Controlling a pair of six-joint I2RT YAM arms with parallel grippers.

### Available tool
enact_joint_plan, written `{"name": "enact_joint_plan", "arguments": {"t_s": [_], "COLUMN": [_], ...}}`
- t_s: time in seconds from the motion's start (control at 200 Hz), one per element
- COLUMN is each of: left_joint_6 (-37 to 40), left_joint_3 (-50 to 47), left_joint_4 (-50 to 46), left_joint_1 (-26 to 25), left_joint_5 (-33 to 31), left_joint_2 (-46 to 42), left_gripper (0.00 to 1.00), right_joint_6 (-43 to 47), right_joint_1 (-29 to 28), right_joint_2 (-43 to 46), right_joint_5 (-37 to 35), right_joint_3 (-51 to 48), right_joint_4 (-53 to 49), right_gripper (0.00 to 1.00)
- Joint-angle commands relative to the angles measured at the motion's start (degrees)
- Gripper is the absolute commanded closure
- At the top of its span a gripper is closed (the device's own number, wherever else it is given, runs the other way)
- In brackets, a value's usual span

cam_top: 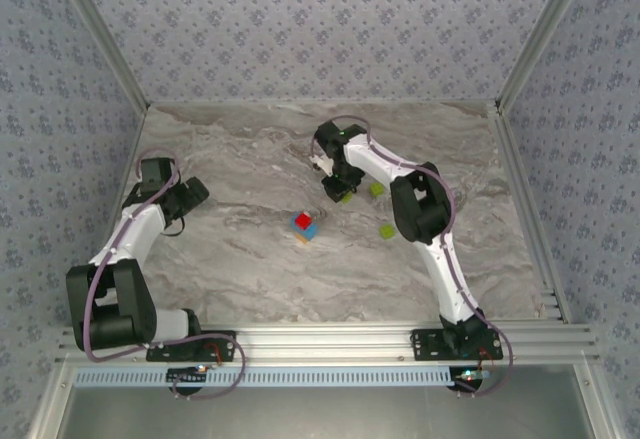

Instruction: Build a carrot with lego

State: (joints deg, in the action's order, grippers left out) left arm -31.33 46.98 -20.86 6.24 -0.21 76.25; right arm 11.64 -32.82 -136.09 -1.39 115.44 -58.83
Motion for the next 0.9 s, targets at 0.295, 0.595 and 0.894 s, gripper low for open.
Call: {"name": "enact_joint_plan", "arguments": {"t_s": [0.295, 0.595, 0.894], "left_joint_6": [0.75, 0.66, 0.75], "left_joint_3": [0.66, 0.17, 0.21], "left_joint_4": [-0.40, -0.14, -0.91], "left_joint_1": [-0.30, -0.37, -0.57], "left_joint_5": [0.38, 0.52, 0.25], "left_joint_2": [-1.23, -1.46, -2.94], "left_gripper": [0.10, 0.10, 0.10], "right_joint_6": [-8.72, -10.00, -11.15], "right_joint_1": [-1.66, -7.48, -13.83], "right_joint_2": [10.44, 20.41, 16.03], "right_joint_5": [0.34, 2.40, 4.81], "right_joint_3": [-4.82, -5.74, 1.61], "right_joint_4": [-3.28, -10.82, -14.11], "right_gripper": [0.71, 0.70, 0.69]}}
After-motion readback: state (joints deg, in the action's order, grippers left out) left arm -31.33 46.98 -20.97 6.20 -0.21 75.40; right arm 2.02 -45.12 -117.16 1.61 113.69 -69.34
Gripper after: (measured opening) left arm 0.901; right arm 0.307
